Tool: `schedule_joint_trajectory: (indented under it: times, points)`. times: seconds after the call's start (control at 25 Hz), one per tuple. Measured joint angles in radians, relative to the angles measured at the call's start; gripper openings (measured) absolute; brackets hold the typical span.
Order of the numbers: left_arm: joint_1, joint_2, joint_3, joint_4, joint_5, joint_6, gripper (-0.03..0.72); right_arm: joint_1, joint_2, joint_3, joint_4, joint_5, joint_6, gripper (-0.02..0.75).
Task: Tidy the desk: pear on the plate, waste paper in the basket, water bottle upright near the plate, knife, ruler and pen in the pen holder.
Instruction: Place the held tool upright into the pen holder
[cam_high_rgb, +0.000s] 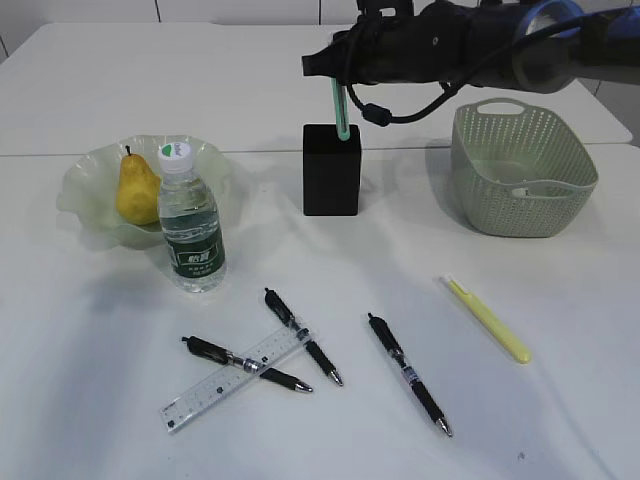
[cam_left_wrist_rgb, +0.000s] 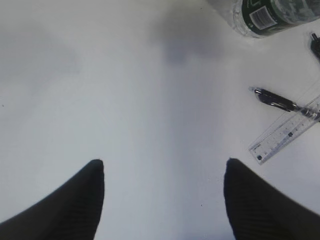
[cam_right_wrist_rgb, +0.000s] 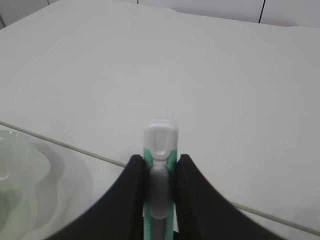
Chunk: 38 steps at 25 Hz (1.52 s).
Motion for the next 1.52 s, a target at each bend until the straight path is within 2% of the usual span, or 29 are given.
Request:
schedule_joint_trajectory:
  times: [1.08, 1.16, 1.36, 1.52]
  points:
    - [0.0, 0.0, 0.0, 0.0, -0.002, 0.0, 0.528, 0.0, 0.089, 0.0, 0.002, 0.016, 0.0, 0.139]
    - [0.0, 0.0, 0.0, 0.0, -0.002, 0.0, 0.528, 0.0, 0.089, 0.0, 0.005, 0.016, 0.0, 0.158]
    - [0.0, 0.0, 0.0, 0.0, -0.002, 0.0, 0.528, 0.0, 0.089, 0.0, 0.02, 0.016, 0.0, 0.286]
    - [0.0, 0.0, 0.0, 0.0, -0.002, 0.0, 0.528, 0.0, 0.089, 0.0, 0.019, 0.018, 0.0, 0.319]
